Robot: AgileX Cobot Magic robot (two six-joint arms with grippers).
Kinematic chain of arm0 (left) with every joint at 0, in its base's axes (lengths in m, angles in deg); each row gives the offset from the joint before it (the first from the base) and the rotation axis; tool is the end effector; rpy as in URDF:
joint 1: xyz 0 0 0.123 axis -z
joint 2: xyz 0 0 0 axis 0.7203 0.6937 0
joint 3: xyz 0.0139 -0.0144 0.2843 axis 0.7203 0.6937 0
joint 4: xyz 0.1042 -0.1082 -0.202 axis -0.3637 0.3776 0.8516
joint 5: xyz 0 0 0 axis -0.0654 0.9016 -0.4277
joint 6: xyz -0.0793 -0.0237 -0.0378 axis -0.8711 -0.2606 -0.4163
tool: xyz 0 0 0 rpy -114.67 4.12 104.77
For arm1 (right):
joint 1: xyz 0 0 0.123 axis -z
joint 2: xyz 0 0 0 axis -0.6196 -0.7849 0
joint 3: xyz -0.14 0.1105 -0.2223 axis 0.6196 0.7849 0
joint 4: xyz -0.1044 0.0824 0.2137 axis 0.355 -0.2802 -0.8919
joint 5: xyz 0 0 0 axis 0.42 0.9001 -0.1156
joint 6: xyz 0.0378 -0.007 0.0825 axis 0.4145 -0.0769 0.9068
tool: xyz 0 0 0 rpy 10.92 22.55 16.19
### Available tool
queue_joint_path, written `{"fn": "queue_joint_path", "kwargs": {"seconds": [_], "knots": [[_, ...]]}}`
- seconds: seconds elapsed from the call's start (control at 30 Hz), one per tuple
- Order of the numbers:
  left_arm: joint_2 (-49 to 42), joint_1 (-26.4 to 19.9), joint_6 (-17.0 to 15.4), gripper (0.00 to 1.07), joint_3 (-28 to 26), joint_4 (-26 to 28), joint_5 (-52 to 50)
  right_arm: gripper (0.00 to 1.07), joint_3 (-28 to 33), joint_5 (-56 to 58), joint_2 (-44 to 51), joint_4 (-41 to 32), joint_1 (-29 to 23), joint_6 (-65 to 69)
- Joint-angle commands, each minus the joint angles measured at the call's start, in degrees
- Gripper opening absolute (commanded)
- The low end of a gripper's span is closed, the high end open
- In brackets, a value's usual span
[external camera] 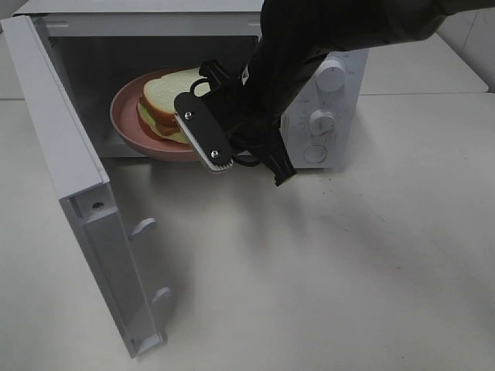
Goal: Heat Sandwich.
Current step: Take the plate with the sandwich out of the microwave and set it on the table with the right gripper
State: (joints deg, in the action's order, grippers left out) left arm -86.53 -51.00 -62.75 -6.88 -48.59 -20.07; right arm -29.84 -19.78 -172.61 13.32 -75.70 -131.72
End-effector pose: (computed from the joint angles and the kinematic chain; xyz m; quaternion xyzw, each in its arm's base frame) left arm -0.0084 -0.0093 0.2810 -0.0057 0.8518 -0.0135 0.5237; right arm 0.3439 0.2646 0.2010 -0.8588 0.4223 -0.1227 0.2627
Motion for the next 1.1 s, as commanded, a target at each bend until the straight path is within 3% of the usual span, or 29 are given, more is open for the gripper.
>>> {"fn": "queue_joint_path", "kwargs": {"seconds": [0.03, 1.1], "knots": [[-0.92, -0.17, -0.17, 0.98, 0.11, 0.17, -0.74, 0.00, 2.12, -1.09, 3.04, 0.17, -0.40, -0.40], [-0.92, -0.17, -0.17, 0.98, 0.11, 0.17, -0.74, 0.00, 25.21, -2.35, 24.69, 0.46, -1.38, 1.66]]}}
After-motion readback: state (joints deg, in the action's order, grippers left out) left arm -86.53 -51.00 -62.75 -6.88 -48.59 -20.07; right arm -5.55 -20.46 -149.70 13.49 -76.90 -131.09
